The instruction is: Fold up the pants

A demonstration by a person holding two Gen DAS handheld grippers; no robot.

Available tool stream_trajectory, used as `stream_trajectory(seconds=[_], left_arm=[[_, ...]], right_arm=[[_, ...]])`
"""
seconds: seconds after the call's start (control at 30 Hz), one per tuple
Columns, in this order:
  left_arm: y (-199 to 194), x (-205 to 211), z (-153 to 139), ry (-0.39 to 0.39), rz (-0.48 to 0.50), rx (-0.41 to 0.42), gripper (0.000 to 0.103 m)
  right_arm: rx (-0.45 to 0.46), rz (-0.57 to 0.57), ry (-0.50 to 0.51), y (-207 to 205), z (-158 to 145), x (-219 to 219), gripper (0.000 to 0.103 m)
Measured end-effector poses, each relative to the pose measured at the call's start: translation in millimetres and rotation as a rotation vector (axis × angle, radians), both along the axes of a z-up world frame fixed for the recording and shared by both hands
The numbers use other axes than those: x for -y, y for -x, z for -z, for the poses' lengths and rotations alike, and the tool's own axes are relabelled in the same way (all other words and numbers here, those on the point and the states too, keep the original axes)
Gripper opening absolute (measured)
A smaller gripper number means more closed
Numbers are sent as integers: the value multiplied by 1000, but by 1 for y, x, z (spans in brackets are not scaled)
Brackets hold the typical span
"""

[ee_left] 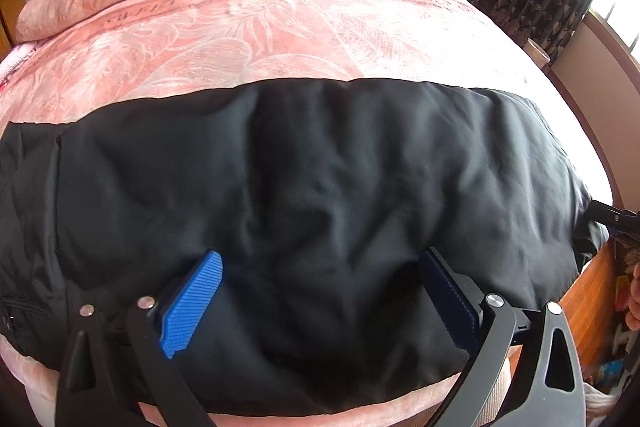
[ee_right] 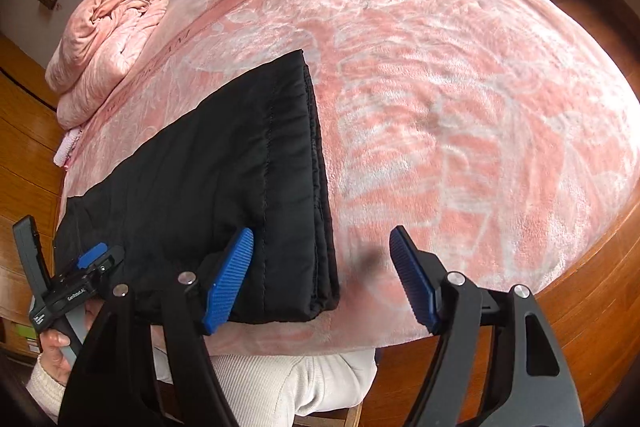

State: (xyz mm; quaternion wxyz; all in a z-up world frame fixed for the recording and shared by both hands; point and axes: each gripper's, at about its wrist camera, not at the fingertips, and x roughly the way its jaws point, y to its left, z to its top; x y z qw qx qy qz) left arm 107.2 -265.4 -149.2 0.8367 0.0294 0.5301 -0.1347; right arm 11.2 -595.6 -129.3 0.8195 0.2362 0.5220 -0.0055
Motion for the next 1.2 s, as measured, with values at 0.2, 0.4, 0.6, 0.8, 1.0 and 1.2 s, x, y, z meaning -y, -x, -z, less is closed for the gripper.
stream_trajectory(seconds=[0.2, 0.4, 0.6, 0.8, 1.0, 1.2], left_arm=[[-3, -5, 3, -23, -10, 4, 100], [-2, -7, 1, -26, -14, -4, 99], [3, -12, 0, -23, -19, -6, 99], [4, -12, -1, -26, -13, -13, 99], [4, -13, -1, -25, -12, -14, 99], [4, -15, -2, -24, -8, -20, 99]], right_arm=[[38, 37, -28, 26, -4, 5, 67], [41, 98, 111, 43, -10, 17, 67], [10, 81, 174, 39, 2, 13, 65], [11, 73, 185, 35, 3, 5, 60], [72, 109, 90, 47, -12, 14, 61], [102, 56, -25, 34, -20, 11, 62]])
